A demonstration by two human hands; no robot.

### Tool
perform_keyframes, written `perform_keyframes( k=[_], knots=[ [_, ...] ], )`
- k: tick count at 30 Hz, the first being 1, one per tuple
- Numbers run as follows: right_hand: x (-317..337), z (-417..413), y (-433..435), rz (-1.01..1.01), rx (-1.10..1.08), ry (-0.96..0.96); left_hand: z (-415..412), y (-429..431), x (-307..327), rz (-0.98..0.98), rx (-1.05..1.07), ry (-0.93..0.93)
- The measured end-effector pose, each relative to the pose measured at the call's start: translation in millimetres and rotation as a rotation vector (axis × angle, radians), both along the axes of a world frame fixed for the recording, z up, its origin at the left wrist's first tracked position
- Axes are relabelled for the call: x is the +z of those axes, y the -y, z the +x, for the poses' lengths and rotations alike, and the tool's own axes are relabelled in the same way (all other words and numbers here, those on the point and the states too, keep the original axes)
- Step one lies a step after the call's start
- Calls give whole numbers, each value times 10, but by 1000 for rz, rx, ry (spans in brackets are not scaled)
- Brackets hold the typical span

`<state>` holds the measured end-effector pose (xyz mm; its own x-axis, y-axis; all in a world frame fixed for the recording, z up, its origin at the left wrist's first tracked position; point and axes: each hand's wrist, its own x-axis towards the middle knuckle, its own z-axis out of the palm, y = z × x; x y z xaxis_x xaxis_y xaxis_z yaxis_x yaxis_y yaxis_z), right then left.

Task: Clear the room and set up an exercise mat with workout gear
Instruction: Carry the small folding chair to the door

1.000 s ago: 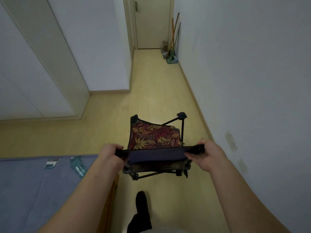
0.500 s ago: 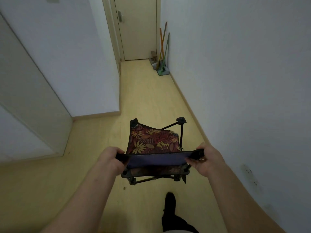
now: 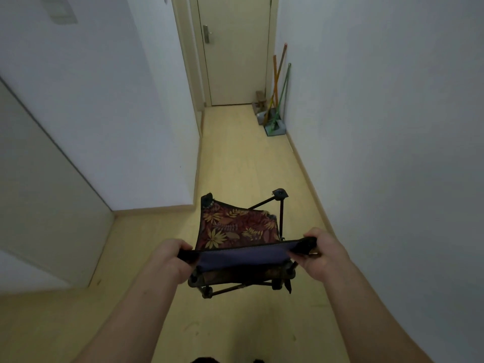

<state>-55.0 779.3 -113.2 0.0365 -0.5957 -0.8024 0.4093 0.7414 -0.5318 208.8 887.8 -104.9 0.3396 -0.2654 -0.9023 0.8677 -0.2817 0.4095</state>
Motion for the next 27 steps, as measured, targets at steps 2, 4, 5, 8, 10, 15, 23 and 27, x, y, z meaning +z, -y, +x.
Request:
perform_keyframes(
  k=[2,4,5,8,10,15,23,27],
  knots=[
    [7,246,512,-6,10,9,242,484,-24,-17,28,-9],
    [20,396,828,-17,8,1,401,780,-25,-34,41,-18],
    [12,497,1033,-28,8,7,511,975,-40,-46,52,-23],
    [-52,878,1724,-48,25,3,864,1639,-98,-58,57,-30],
    [-87,1163,2210,-39,29,-9,1139,2132,-148,-83,75,-36],
    [-16,1738,3211,-26,24,-7,1724,3200,-41,-87,32,-32],
    [-3,2355,4733,-33,-49,14,2375,4887,147,-72,-23,-43],
    [-180,2610,5660,-18,-58,29,2632,5799,49,-43,4,-61]
  ],
)
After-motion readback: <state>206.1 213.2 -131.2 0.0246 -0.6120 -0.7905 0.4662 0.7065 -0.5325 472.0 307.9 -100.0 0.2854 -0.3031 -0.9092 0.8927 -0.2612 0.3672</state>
